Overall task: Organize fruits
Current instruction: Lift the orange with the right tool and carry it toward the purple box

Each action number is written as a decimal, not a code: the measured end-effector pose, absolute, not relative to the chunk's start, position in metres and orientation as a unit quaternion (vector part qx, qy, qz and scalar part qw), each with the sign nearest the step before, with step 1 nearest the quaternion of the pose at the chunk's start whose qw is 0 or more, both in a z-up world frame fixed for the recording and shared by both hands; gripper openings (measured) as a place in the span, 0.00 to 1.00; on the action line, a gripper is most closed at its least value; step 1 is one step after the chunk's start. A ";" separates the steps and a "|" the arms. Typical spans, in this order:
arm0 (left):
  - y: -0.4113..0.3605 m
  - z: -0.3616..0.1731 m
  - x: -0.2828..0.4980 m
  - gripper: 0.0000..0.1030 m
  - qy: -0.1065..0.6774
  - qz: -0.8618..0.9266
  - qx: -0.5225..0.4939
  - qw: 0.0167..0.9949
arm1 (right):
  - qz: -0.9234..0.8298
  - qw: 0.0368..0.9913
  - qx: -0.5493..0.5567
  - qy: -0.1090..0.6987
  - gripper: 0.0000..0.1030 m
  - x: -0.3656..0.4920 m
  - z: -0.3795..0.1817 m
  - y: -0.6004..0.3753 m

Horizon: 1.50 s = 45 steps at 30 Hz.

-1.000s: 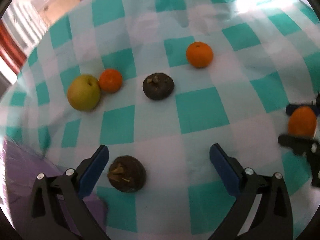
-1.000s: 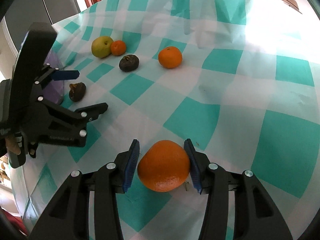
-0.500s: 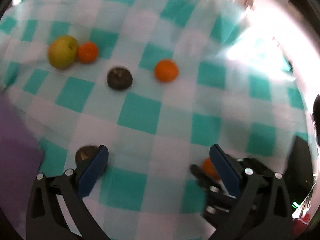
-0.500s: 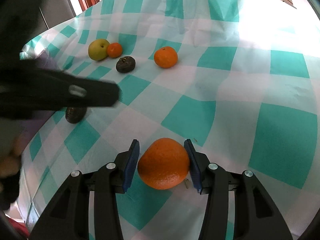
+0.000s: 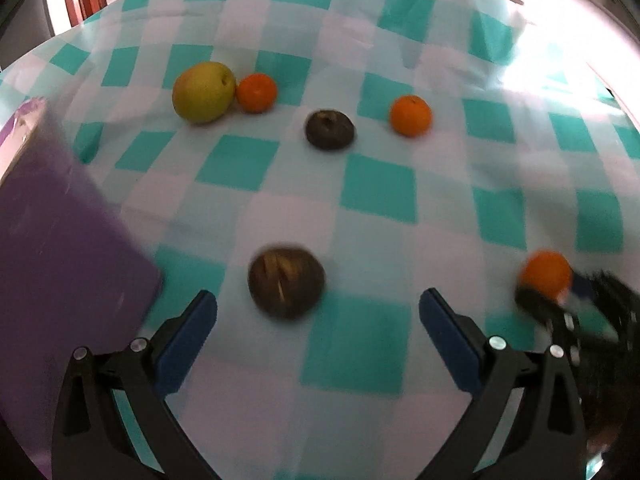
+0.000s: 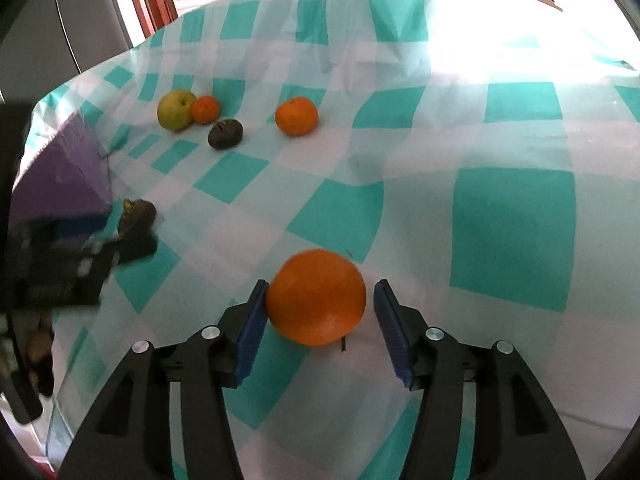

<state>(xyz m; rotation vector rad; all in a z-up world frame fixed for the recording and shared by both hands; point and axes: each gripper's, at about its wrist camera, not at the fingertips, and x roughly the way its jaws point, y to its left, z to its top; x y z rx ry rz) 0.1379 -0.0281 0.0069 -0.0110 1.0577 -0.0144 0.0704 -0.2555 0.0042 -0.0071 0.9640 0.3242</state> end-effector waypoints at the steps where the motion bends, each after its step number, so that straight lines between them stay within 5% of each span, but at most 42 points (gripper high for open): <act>1: -0.026 0.004 0.144 0.98 0.504 -0.003 -0.006 0.864 | 0.155 0.874 -0.005 0.461 0.54 0.070 0.003 -0.255; 11: -0.017 -0.007 0.148 0.82 0.487 0.000 0.006 0.874 | 0.138 0.882 -0.024 0.450 0.50 0.062 0.002 -0.250; 13: -0.016 -0.004 0.146 0.47 0.480 0.002 0.015 0.877 | 0.128 0.884 -0.024 0.448 0.44 0.061 0.002 -0.252; 14: -0.016 -0.002 0.146 0.40 0.480 -0.011 0.021 0.877 | 0.127 0.885 -0.021 0.448 0.44 0.060 0.002 -0.253; 29: -0.022 0.024 0.013 0.40 0.505 -0.096 0.034 0.857 | 0.119 0.881 0.029 0.456 0.43 -0.006 0.037 -0.229; 45: 0.087 0.162 -0.131 0.40 0.387 -0.047 0.011 0.921 | 0.207 0.901 0.029 0.380 0.43 -0.132 0.153 -0.125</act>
